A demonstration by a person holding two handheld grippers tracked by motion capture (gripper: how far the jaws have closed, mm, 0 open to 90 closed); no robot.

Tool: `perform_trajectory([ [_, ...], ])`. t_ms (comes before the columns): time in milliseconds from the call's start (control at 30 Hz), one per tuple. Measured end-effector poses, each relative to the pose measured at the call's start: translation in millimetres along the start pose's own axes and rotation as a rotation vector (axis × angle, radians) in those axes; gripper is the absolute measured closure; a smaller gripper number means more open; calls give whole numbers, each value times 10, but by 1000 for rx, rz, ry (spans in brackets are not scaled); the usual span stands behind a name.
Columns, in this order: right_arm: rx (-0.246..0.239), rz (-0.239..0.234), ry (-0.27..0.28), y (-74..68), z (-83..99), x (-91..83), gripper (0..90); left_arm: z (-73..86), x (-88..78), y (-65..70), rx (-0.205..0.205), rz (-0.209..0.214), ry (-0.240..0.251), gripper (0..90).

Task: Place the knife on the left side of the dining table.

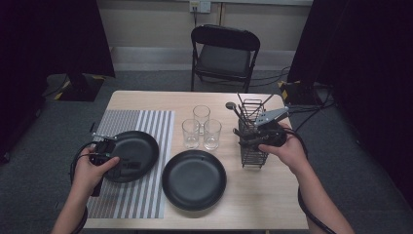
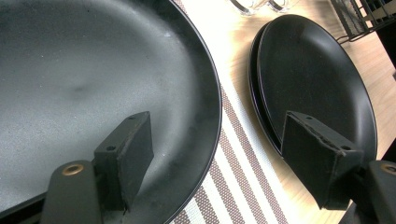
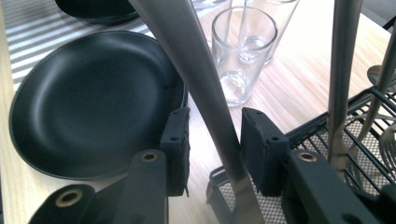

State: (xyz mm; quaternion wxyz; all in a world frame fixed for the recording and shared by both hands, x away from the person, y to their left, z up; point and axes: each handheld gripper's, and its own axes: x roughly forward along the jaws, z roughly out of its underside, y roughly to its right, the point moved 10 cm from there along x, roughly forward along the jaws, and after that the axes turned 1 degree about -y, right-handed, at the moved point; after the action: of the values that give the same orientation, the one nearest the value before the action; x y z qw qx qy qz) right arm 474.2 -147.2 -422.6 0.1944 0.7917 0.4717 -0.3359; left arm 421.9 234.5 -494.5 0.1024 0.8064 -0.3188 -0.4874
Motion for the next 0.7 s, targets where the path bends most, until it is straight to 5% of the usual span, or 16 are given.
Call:
perform_trajectory([
  [700,-28,26,-11,30,44,66,701,-4,-54,11,8,-5,7,249],
])
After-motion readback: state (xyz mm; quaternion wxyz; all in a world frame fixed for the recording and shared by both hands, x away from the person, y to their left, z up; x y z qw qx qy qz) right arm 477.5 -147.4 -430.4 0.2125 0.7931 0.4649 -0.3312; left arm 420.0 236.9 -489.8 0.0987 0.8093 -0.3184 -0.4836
